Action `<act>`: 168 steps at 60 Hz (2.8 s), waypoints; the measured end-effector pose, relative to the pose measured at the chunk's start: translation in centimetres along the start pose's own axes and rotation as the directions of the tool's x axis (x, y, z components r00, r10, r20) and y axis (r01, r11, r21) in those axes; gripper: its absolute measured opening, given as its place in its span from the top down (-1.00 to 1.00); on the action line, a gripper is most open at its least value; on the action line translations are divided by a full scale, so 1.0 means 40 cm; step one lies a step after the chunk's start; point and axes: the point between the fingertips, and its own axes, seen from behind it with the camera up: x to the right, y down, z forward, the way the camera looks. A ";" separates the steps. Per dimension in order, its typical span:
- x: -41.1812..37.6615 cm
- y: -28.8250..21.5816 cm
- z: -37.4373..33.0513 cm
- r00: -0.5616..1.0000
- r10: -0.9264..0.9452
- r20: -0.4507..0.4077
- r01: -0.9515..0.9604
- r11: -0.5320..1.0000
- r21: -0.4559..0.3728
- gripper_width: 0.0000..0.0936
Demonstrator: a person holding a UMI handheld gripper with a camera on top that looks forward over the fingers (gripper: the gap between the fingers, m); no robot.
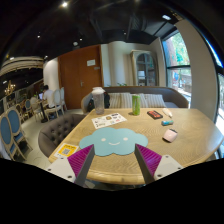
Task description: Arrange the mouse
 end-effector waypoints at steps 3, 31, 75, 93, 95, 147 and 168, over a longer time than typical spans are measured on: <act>0.009 0.003 0.001 1.000 -0.002 -0.005 0.002 1.000 -0.001 -0.79; 0.371 0.058 0.108 0.995 0.019 -0.102 -0.024 0.999 -0.043 -0.80; 0.703 0.077 0.481 0.987 0.004 -0.159 -0.049 0.960 -0.276 -0.61; 0.728 0.069 0.457 0.972 0.048 -0.231 -0.103 0.968 -0.229 0.10; 0.727 0.043 0.439 0.969 0.019 -0.247 -0.070 0.977 -0.202 0.11; 0.022 0.135 0.453 0.998 -0.023 -0.062 0.008 0.971 -0.238 -0.42; 0.130 0.097 0.206 1.000 -0.017 0.021 0.020 0.988 -0.153 -0.81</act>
